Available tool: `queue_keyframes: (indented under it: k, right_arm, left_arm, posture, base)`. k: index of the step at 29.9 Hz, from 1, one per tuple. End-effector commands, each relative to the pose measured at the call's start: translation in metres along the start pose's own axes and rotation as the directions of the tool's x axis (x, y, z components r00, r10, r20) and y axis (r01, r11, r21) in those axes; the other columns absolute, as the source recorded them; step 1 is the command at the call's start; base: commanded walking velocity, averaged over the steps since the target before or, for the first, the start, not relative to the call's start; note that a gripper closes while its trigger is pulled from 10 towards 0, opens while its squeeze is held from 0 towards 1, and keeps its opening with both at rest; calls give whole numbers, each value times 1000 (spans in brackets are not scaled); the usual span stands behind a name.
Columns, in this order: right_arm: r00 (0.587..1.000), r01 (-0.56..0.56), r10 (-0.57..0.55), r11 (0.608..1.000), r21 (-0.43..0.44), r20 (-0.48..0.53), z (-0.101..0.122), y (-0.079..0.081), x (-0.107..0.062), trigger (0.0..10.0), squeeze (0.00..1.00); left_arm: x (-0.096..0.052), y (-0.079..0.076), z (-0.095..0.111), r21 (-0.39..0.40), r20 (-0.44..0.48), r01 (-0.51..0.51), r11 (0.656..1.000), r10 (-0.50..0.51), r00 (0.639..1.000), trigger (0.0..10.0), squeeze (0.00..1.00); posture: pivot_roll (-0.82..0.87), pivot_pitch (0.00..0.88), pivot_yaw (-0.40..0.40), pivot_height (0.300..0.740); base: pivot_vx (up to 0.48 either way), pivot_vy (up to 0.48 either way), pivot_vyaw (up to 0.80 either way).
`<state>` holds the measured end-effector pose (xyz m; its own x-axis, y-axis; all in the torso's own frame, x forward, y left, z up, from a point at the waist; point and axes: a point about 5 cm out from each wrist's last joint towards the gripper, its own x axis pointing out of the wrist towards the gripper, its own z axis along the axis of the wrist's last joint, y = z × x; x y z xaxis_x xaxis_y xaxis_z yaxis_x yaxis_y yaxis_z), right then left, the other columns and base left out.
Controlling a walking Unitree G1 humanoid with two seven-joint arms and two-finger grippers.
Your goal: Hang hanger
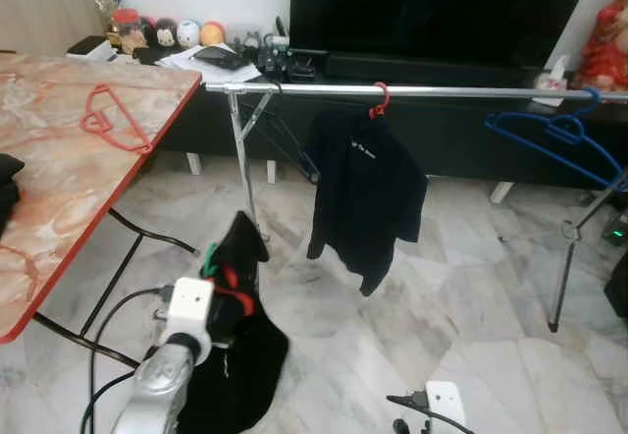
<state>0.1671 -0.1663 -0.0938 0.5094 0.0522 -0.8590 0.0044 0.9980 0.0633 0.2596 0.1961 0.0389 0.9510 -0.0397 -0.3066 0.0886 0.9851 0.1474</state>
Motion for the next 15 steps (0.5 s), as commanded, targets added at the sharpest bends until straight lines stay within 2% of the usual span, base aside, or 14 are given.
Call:
queue_keyframes:
  k: [1,15]
  right_arm:
    - [1000,4,-4,1000,1,7,1,-2,0,10000,0]
    - [1000,0,0,1000,8,13,3,-1,0,10000,0]
  left_arm:
    - [1,1,8,-18,49,-9,1000,9,999,10000,0]
    - [3,-1,14,-18,65,-2,1000,3,998,10000,0]
  posture:
    - [48,0,-29,740]
    - [59,0,-32,740]
  base:
    - [0,-420,0]
    - [0,-417,0]
